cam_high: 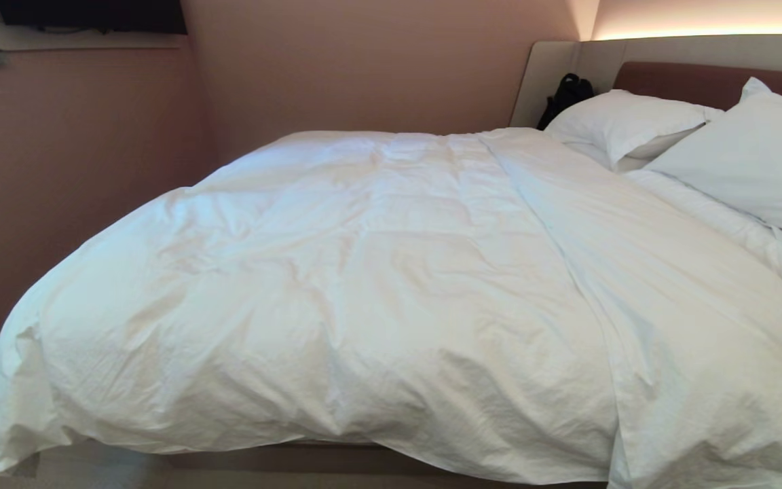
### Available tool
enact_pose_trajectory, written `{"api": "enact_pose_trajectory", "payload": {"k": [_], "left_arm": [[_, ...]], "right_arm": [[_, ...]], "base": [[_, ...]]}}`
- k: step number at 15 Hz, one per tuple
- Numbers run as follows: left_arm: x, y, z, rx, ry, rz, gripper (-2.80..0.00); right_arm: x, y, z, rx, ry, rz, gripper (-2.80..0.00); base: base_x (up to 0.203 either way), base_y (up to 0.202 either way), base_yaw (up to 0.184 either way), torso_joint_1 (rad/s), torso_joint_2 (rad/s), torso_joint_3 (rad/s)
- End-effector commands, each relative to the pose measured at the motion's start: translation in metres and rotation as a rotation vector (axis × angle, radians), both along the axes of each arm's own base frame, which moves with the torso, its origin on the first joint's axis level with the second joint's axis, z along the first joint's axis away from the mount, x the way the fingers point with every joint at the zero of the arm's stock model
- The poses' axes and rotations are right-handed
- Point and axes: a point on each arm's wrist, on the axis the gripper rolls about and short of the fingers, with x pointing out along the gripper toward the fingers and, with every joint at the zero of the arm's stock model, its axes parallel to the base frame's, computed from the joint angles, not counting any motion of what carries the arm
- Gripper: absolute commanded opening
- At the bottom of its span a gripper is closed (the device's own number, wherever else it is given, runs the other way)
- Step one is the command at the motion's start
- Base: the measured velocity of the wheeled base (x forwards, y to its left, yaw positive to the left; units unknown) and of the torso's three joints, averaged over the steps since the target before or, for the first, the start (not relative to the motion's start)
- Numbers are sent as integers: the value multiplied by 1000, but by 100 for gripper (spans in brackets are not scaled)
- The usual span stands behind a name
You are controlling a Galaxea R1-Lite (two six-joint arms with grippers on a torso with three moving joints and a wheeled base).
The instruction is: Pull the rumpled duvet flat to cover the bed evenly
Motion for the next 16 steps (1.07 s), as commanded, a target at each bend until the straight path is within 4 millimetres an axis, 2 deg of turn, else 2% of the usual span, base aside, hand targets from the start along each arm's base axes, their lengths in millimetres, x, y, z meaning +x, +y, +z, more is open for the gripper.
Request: {"api": "enact_pose_trajectory", "payload": {"k": [1, 16], "left_arm": [[0, 0, 0, 1, 0, 0, -280], [0, 0, 0, 4, 0, 0, -280]], "right_arm": [[0, 0, 0, 0, -1, 0, -280], [0, 0, 0, 0, 1, 2, -280]], "base": [[0, 193, 5, 2, 6, 6], [0, 195, 0, 2, 2, 4]]}}
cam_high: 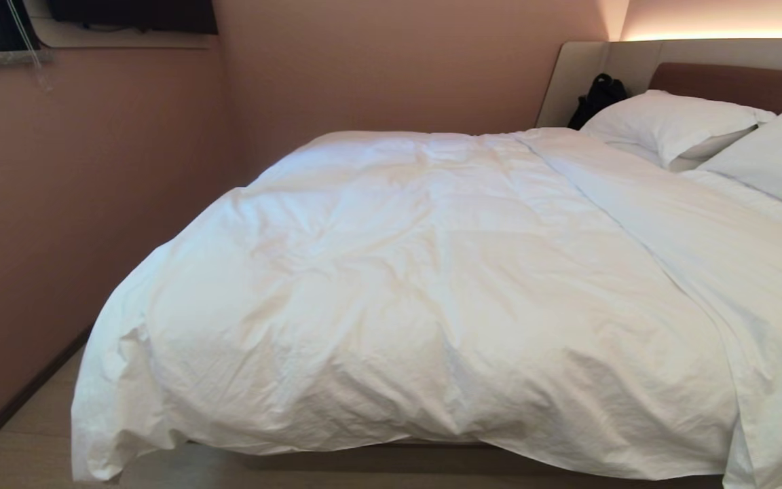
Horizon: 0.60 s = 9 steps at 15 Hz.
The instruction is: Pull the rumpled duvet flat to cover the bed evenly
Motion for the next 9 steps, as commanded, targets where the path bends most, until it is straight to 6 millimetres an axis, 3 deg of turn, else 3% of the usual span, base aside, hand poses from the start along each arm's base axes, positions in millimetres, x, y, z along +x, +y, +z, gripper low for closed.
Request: {"api": "enact_pose_trajectory", "payload": {"k": [1, 9], "left_arm": [[0, 0, 0, 1, -1, 0, -280], [0, 0, 0, -27, 0, 5, -280]], "right_arm": [[0, 0, 0, 0, 1, 1, -280], [0, 0, 0, 0, 0, 1, -280]], "base": [[0, 192, -2, -2, 2, 2], [0, 194, 0, 4, 3, 5]]}}
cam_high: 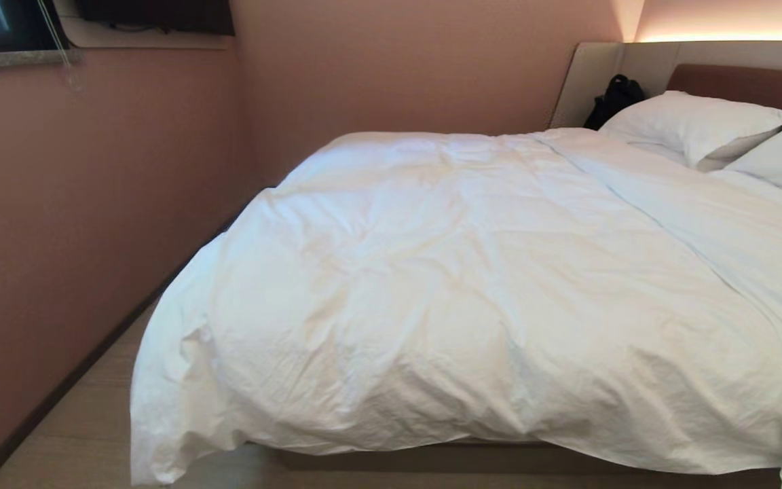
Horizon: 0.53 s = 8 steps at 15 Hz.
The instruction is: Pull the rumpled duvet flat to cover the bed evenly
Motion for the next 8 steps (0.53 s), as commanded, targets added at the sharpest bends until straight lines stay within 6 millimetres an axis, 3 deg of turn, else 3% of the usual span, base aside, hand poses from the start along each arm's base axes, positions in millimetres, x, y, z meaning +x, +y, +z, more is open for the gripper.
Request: {"api": "enact_pose_trajectory", "payload": {"k": [1, 8], "left_arm": [[0, 0, 0, 0, 0, 1, -280], [0, 0, 0, 17, 1, -1, -280]], "right_arm": [[0, 0, 0, 0, 1, 1, -280], [0, 0, 0, 0, 1, 0, -280]], "base": [[0, 197, -3, 2, 7, 4], [0, 196, 1, 3, 1, 2]]}}
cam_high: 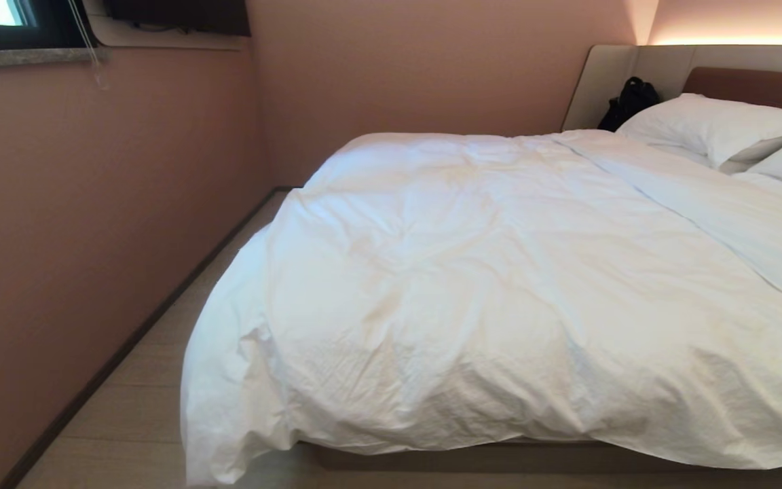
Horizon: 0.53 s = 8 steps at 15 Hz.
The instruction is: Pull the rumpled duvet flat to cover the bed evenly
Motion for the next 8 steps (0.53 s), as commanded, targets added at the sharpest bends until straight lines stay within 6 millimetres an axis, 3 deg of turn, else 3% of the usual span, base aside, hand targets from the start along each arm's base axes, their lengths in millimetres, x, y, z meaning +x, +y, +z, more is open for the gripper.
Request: {"api": "enact_pose_trajectory", "payload": {"k": [1, 8], "left_arm": [[0, 0, 0, 15, 1, -1, -280], [0, 0, 0, 14, 1, -3, -280]], "right_arm": [[0, 0, 0, -1, 1, 2, -280], [0, 0, 0, -1, 1, 2, -280]], "base": [[0, 193, -1, 2, -1, 7], [0, 197, 0, 3, 2, 3]]}}
